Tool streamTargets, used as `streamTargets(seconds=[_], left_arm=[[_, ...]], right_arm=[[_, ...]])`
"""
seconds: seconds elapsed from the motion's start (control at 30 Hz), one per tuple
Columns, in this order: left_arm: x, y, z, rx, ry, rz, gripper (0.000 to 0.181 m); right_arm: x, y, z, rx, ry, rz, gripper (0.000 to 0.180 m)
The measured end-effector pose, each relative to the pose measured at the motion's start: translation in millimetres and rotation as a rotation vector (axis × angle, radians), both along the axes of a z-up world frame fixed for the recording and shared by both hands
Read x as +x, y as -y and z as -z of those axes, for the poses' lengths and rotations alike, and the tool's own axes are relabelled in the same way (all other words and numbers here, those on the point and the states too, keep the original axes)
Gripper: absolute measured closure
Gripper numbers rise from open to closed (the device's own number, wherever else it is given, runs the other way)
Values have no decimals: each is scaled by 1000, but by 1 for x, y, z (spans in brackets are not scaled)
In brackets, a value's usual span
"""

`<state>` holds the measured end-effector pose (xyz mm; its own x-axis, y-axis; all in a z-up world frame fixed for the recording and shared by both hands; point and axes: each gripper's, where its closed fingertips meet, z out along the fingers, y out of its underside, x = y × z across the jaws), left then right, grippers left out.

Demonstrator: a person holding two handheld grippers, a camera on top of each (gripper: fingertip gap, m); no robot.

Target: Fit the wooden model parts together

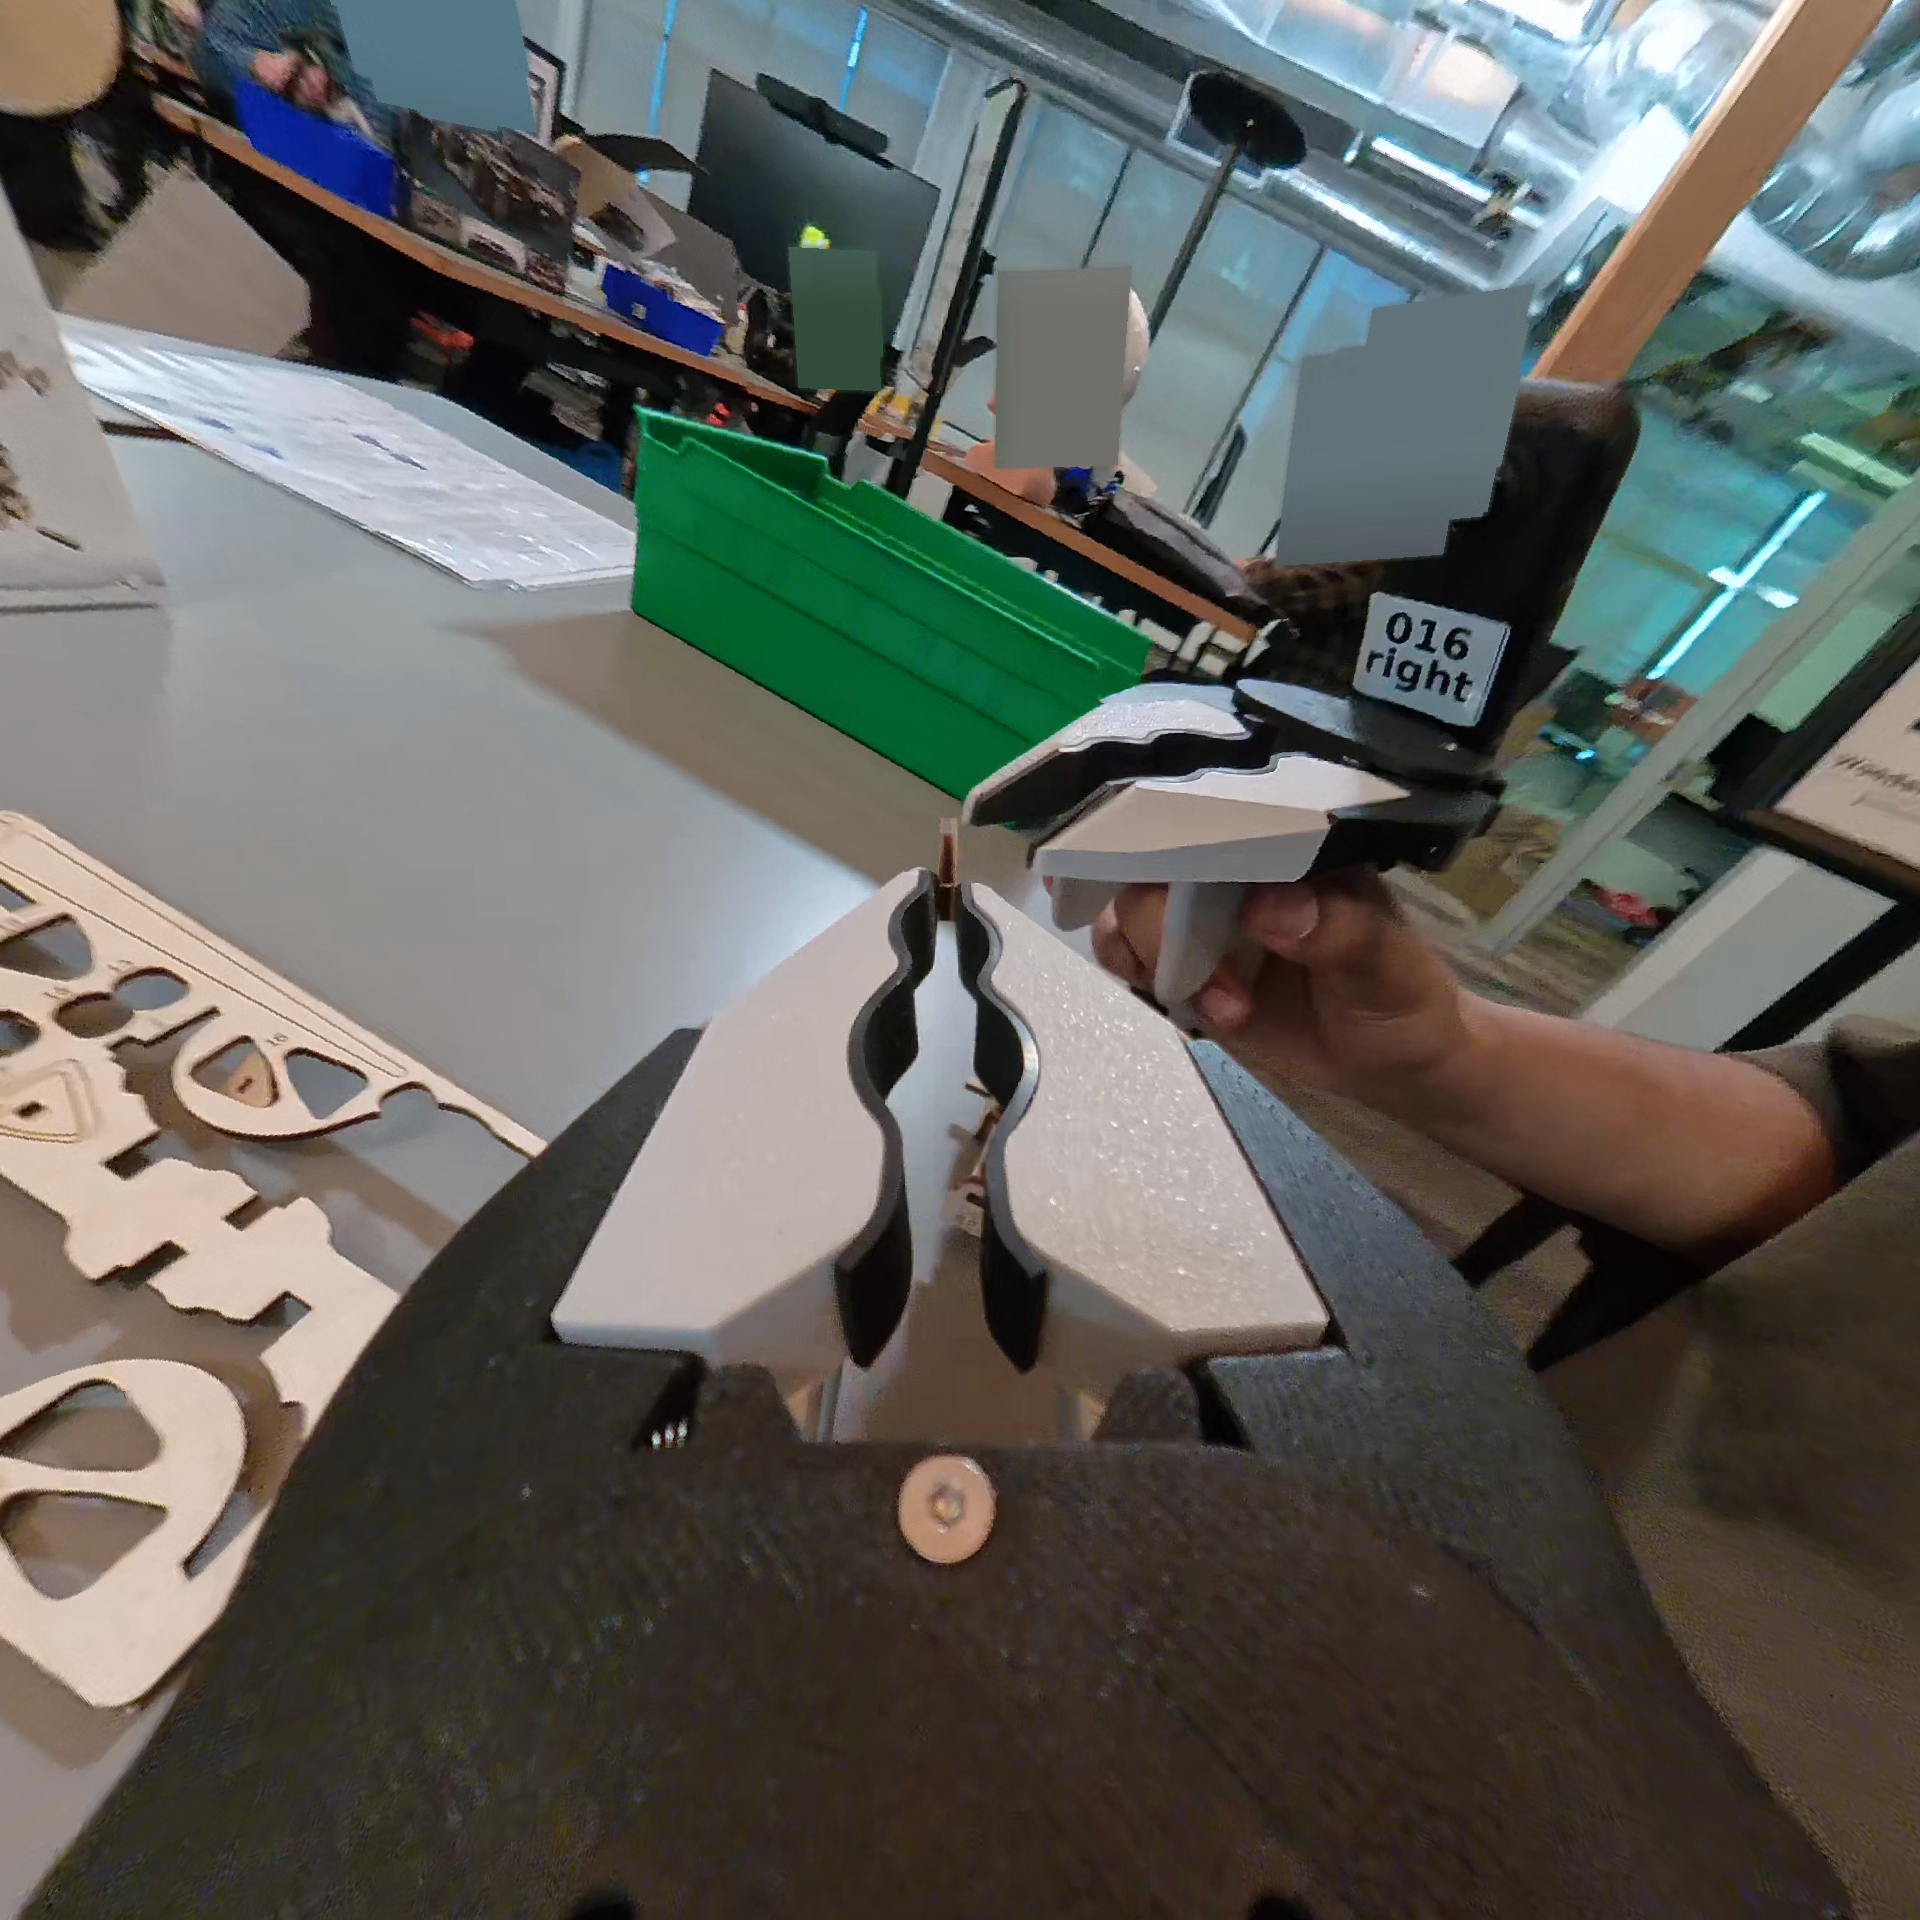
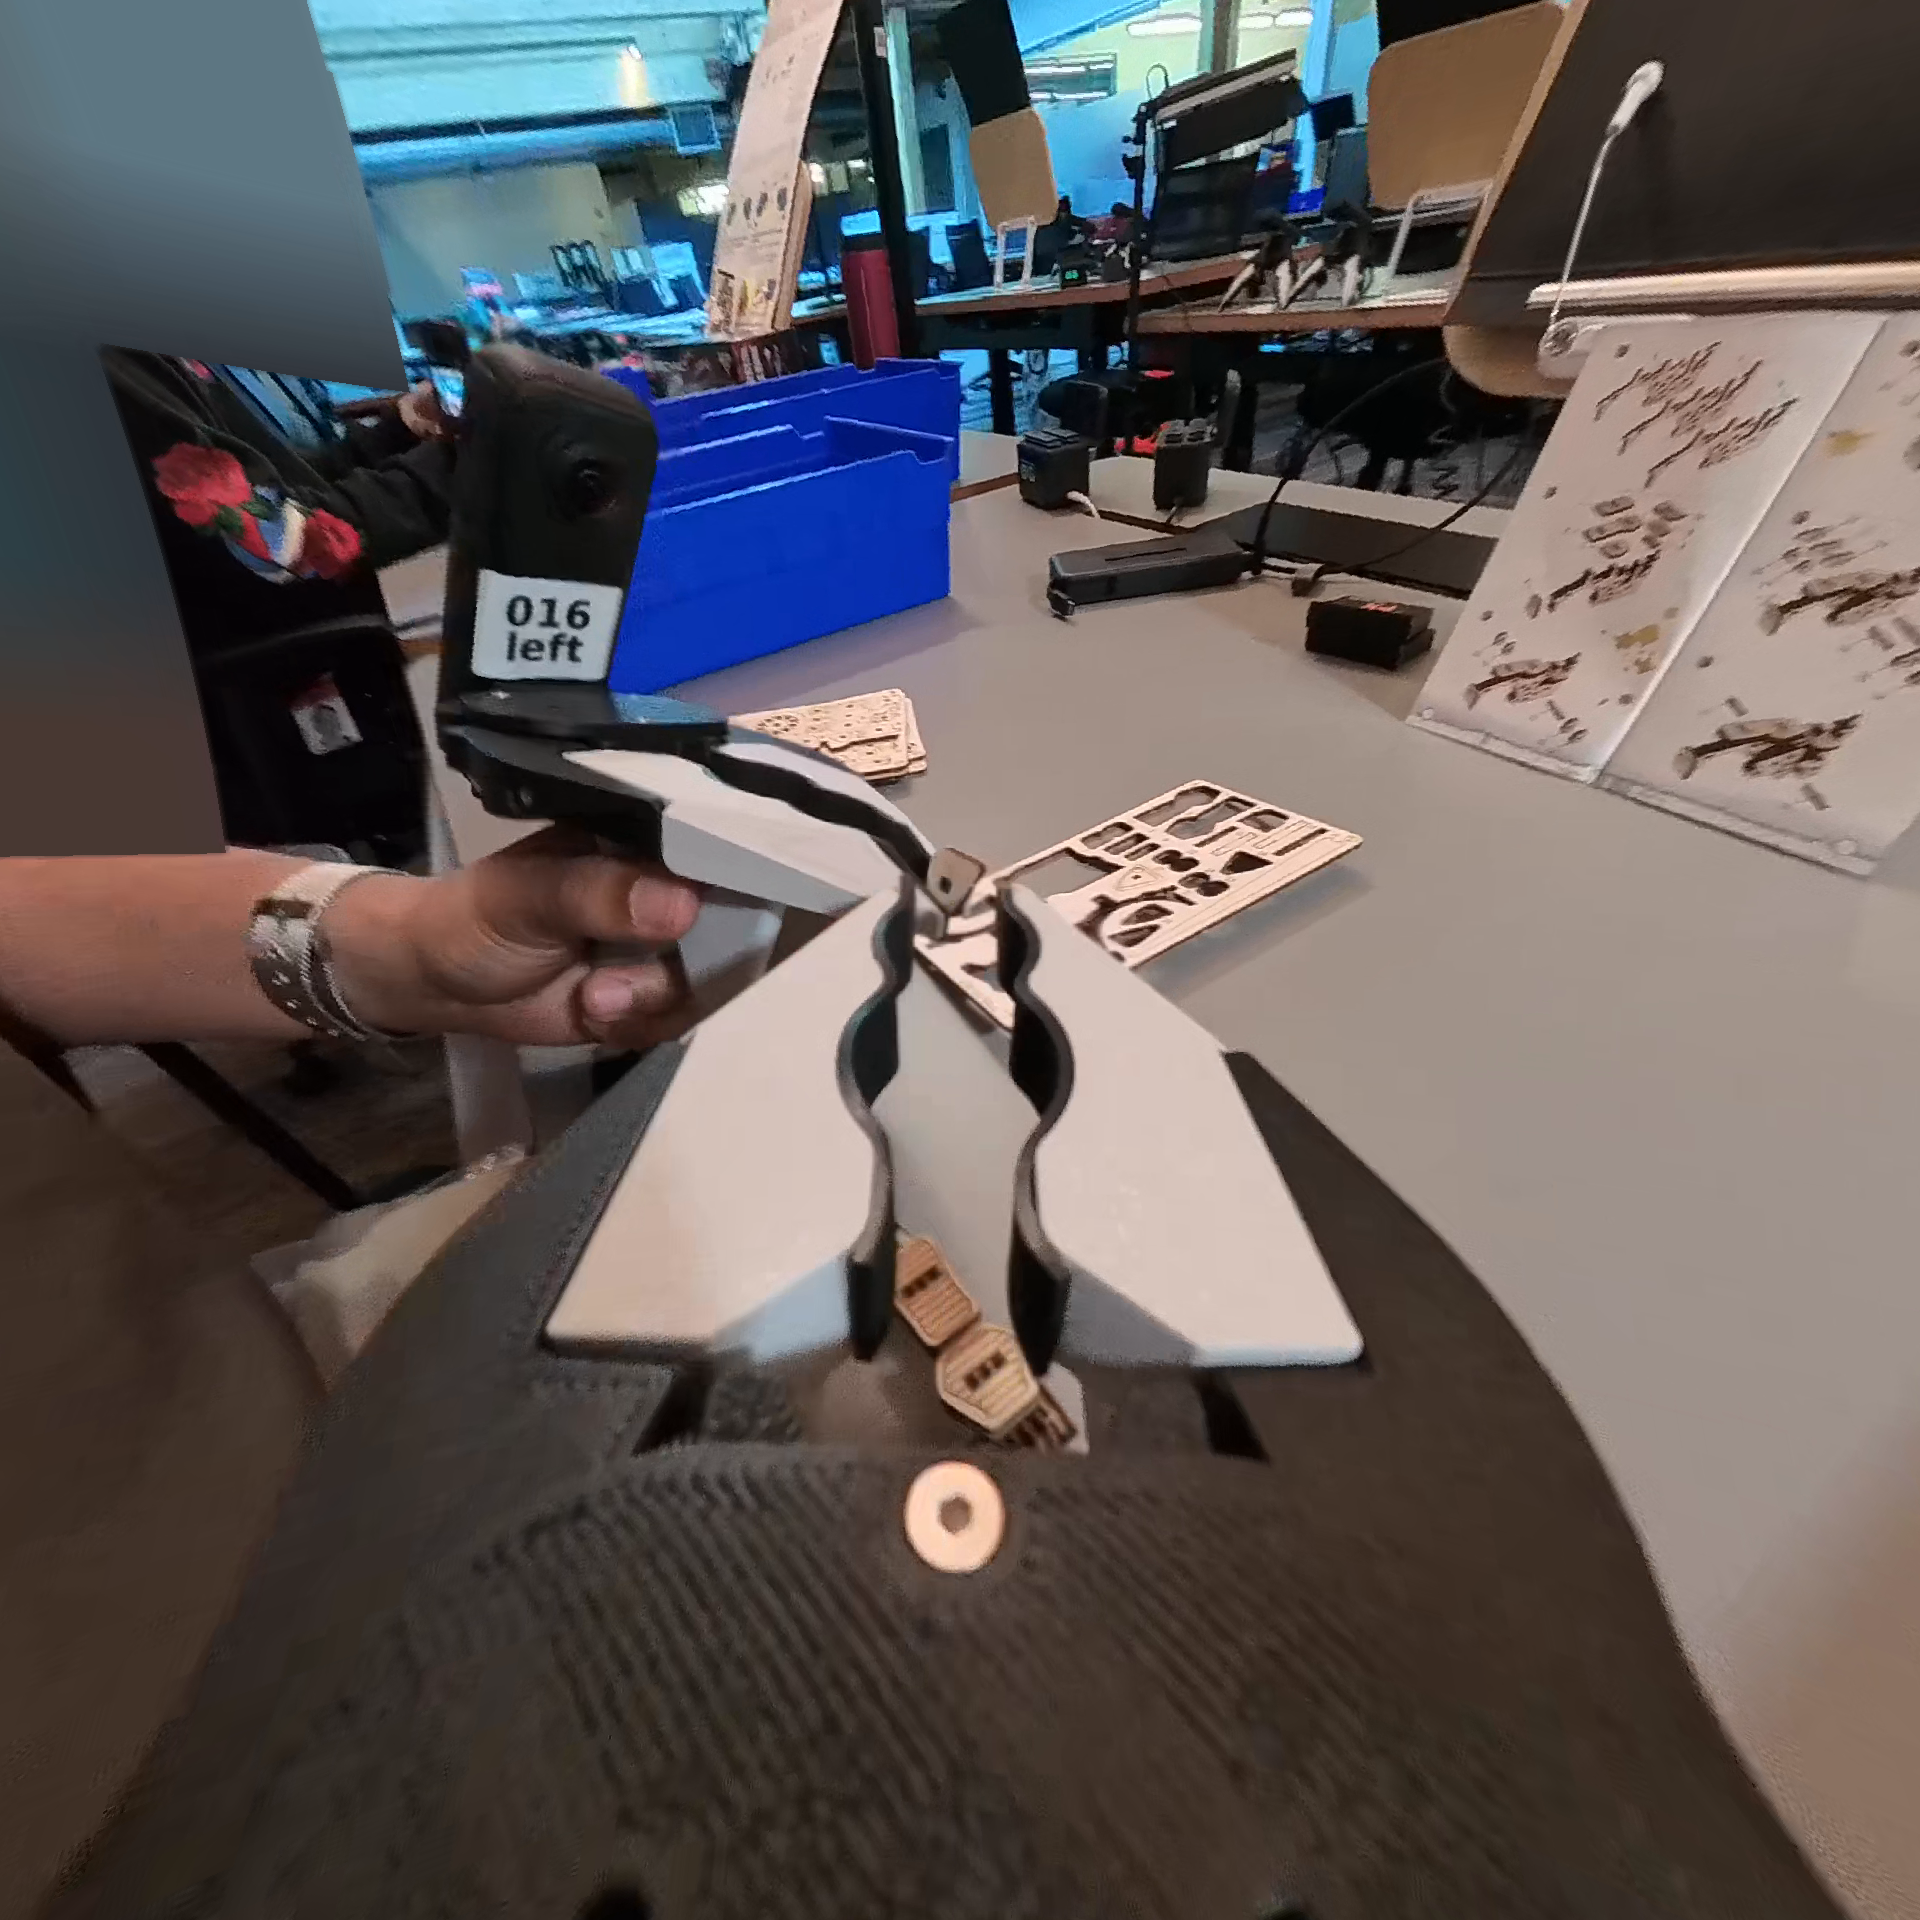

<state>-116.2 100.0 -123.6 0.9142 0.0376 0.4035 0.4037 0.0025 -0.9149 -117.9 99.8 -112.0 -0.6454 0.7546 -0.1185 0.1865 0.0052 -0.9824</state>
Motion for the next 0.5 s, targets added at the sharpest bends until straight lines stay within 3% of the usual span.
streamTargets(seconds=[0.5], left_arm=[[6, -4, 1, -99, -340, -134, 181]], right_arm=[[1, 7, 2, -69, 71, -7, 164]])
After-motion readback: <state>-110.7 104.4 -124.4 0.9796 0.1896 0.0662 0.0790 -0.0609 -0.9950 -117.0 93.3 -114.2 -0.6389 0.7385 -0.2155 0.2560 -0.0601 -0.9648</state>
